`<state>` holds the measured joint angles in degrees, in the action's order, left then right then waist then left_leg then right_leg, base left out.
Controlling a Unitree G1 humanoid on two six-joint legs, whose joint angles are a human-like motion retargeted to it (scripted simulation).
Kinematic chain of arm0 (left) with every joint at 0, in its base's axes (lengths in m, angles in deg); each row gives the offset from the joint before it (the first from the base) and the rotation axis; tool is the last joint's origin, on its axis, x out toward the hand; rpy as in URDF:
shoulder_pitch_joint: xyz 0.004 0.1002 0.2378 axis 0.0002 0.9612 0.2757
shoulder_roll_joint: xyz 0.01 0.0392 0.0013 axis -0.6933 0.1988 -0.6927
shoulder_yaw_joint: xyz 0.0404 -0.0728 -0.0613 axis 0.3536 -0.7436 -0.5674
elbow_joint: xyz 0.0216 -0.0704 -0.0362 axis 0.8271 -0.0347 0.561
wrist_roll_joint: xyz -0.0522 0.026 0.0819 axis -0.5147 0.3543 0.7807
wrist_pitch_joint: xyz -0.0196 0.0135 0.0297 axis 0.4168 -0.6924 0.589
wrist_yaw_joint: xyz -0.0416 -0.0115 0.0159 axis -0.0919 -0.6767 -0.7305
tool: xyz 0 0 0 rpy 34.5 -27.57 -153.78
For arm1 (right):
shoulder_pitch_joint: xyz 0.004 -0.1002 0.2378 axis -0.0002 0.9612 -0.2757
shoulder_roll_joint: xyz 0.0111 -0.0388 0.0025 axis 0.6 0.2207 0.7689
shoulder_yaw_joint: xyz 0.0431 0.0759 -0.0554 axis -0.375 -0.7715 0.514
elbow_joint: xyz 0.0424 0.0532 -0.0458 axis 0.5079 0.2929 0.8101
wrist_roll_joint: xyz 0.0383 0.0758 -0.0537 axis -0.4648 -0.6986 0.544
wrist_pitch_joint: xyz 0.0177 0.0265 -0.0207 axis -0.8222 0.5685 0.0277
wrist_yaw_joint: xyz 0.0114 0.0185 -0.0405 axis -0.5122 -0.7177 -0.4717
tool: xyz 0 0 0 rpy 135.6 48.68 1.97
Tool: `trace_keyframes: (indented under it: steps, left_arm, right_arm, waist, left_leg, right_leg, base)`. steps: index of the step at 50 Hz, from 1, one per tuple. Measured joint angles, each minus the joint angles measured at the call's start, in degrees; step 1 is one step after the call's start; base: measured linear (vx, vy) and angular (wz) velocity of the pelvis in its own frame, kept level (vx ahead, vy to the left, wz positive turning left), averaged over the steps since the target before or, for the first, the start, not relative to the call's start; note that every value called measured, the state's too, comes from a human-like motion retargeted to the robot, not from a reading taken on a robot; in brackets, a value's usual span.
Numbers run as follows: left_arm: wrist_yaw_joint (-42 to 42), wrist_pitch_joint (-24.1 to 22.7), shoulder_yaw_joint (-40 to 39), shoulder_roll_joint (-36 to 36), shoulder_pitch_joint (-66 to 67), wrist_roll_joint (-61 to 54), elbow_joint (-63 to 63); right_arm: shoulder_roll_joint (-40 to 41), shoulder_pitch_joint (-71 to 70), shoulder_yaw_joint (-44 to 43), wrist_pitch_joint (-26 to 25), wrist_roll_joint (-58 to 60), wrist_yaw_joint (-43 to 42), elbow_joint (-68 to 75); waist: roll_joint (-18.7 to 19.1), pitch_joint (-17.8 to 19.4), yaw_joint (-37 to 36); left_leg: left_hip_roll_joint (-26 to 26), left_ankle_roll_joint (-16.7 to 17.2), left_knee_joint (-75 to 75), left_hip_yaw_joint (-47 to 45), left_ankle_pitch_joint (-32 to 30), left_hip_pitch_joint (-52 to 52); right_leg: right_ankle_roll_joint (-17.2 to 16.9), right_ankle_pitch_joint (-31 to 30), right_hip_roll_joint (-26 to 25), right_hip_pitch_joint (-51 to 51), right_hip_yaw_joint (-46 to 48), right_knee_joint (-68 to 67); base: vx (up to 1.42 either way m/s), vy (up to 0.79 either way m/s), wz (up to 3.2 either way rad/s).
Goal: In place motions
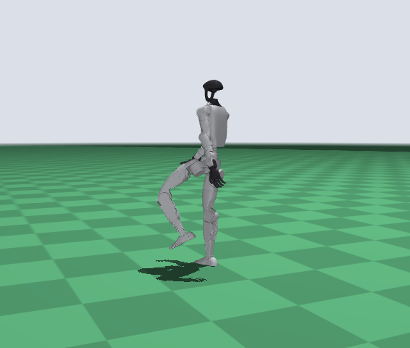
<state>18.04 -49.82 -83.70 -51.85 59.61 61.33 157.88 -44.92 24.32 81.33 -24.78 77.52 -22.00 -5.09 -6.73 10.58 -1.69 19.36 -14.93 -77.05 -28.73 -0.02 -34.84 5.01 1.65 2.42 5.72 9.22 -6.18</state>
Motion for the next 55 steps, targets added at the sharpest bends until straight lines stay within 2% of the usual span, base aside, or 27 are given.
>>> trace_keyframes:
  steps: [7,15,18,20,23,25,26,28,30,32,35,38,40,43,49,52,55]
  left_arm:
    - [0.66,0.96,-7.07,1.97,1.53,-6.65,-0.18]
    - [0.34,1.76,-5.46,1.23,-0.58,-8.31,-1.22]
    - [0.57,1.76,-5.18,1.62,-0.82,-8.57,-1.63]
    - [0.89,1.8,-5.62,2.27,-0.78,-9.08,-1.76]
    - [1.27,1.67,-6.71,3.1,-0.21,-10.36,-1.44]
    - [1.44,1.68,-7.62,3.51,-0.01,-11.68,-0.98]
    - [1.46,1.7,-8.28,3.68,-0.09,-12.49,-0.69]
    - [1.18,1.76,-9.61,3.88,-0.59,-14.38,0.02]
    - [0.3,1.86,-11.63,4.59,-2.13,-16.63,1.42]
    - [-0.48,2.28,-12.46,4.26,-5.27,-18.67,2.21]
    - [-3.44,1.68,-11.8,2.31,-13.12,-21.21,1.89]
    - [-2.12,1.28,-8.22,1.29,-18.54,-21.97,0.26]
    - [0.57,2.49,-7.53,1.19,-23.35,-20.51,-1.55]
    - [1.45,1.09,-7.06,2.06,-26.72,-21.88,-5.61]
    - [-0.89,0.0,-8.26,0.73,-33.71,-22.85,-12.36]
    - [-2.98,-0.76,-7.27,0.55,-36.78,-24.47,-13.98]
    - [-3.7,-1.43,-7.28,0.41,-38.76,-25.05,-14.77]
  right_arm:
    - [-0.79,-1.59,-0.93,0.01,3.06,-0.43,0.05]
    - [-0.93,-0.65,-0.5,0.32,4.7,-1.5,1.81]
    - [-1.01,-0.01,-0.4,0.24,4.58,-1.57,2.69]
    - [-0.97,0.67,-0.12,0.07,4.61,-1.6,3.29]
    - [-0.55,2.53,1.15,-0.15,4.45,-1.33,3.18]
    - [-0.14,4.35,2.32,-0.31,4.64,-0.85,2.56]
    - [-0.07,5.46,3.01,-0.31,5.24,-0.34,2.21]
    - [-0.09,7.99,4.48,-0.45,7.07,0.52,1.72]
    - [-0.28,11.4,6.61,-0.73,9.86,0.47,1.43]
    - [-0.58,14.18,7.44,-0.63,11.09,-0.03,1.36]
    - [-2.35,19.98,4.93,1.2,10.86,-0.84,0.6]
    - [-3.31,24.3,2.41,2.25,10.31,-2.01,3.01]
    - [-3.88,25.53,-0.24,1.1,13.34,-3.91,8.88]
    - [-5.63,27.13,0.24,-1.8,18.59,-5.84,14.52]
    - [-9.67,31.5,0.36,-3.34,28.46,-5.99,16.97]
    - [-11.78,34.82,-2.21,-3.62,26.9,-7.52,18.23]
    - [-13.2,37.51,-4.69,-4.18,22.85,-8.11,19.33]
  waist:
    - [0.63,-1.68,-0.73]
    - [1.67,-4.93,1.0]
    - [2.44,-7.08,2.77]
    - [2.96,-9.12,4.53]
    - [3.17,-11.27,5.31]
    - [3.82,-12.69,4.79]
    - [4.38,-13.38,4.57]
    - [6.53,-15.02,4.98]
    - [8.46,-17.9,9.47]
    - [8.71,-19.19,11.11]
    - [7.55,-15.6,11.55]
    - [6.85,-14.41,9.91]
    - [6.47,-13.77,7.86]
    - [7.65,-12.78,11.41]
    - [11.3,-10.28,21.61]
    - [12.62,-10.25,24.26]
    - [13.03,-10.54,24.77]
  left_leg:
    - [0.34,0.0,-7.73,3.5,2.0,-7.46]
    - [1.12,0.03,-3.24,4.14,1.57,-2.29]
    - [-2.36,0.08,4.41,3.19,-0.3,2.23]
    - [-7.77,1.01,14.44,3.02,-2.37,7.34]
    - [-14.67,5.0,33.84,3.88,-5.83,17.85]
    - [-17.72,9.16,49.35,3.49,-3.14,25.67]
    - [-19.25,10.49,55.55,3.8,1.99,29.54]
    - [-20.41,11.32,67.38,3.77,7.74,35.73]
    - [-21.65,10.62,74.74,7.14,5.35,37.34]
    - [-20.65,11.47,75.19,7.26,4.04,35.47]
    - [-20.8,10.06,74.46,10.69,4.05,35.37]
    - [-20.14,9.7,74.09,10.9,4.33,35.89]
    - [-19.39,9.5,74.14,9.15,4.52,35.68]
    - [-18.29,8.88,74.5,10.38,4.66,35.52]
    - [-17.31,6.06,75.31,11.88,4.26,33.95]
    - [-16.51,5.58,75.78,11.41,4.03,33.59]
    - [-16.01,5.56,75.57,11.03,4.4,33.53]
  right_leg:
    - [1.21,0.56,-0.57,-0.04,-1.23,-0.33]
    - [-0.03,0.35,0.27,-0.73,1.68,0.58]
    - [-1.82,-0.16,1.71,-1.33,4.03,1.26]
    - [-3.4,-0.46,3.2,-1.84,5.93,1.83]
    - [-4.52,0.24,3.97,-1.85,5.95,1.74]
    - [-4.95,0.91,3.17,-2.13,4.67,1.39]
    - [-5.11,1.24,2.37,-2.24,3.98,1.24]
    - [-5.3,2.26,-0.25,-2.32,3.69,0.96]
    - [-5.6,3.81,-1.17,-2.97,6.8,0.4]
    - [-5.8,5.44,-0.63,-4.73,7.63,-1.68]
    - [-6.15,7.33,0.65,-6.14,8.33,-9.05]
    - [-5.27,4.94,2.26,-8.82,9.15,-17.18]
    - [-4.91,-1.37,3.73,-15.93,6.0,-30.01]
    - [-2.7,-11.01,2.23,-25.7,2.74,-43.58]
    - [0.71,-3.77,5.87,-45.99,6.07,-73.47]
    - [0.84,-2.03,6.56,-53.63,7.27,-82.12]
    - [0.87,-1.49,6.71,-56.71,7.61,-84.38]
  base:
    - [0.09,0.0,0.14]
    - [0.05,0.08,0.25]
    - [-0.02,0.2,0.46]
    - [0.0,0.23,0.49]
    - [0.07,0.13,-0.04]
    - [0.06,0.1,-0.53]
    - [0.05,0.06,-0.61]
    - [0.01,0.05,-0.21]
    - [-0.05,0.05,0.79]
    - [-0.26,0.04,0.67]
    - [-0.3,0.06,0.62]
    - [-0.17,0.05,0.02]
    - [-0.28,-0.02,-0.54]
    - [-0.19,-0.01,0.11]
    - [-0.16,0.08,0.34]
    - [0.03,0.04,0.47]
    - [0.09,0.0,-0.03]
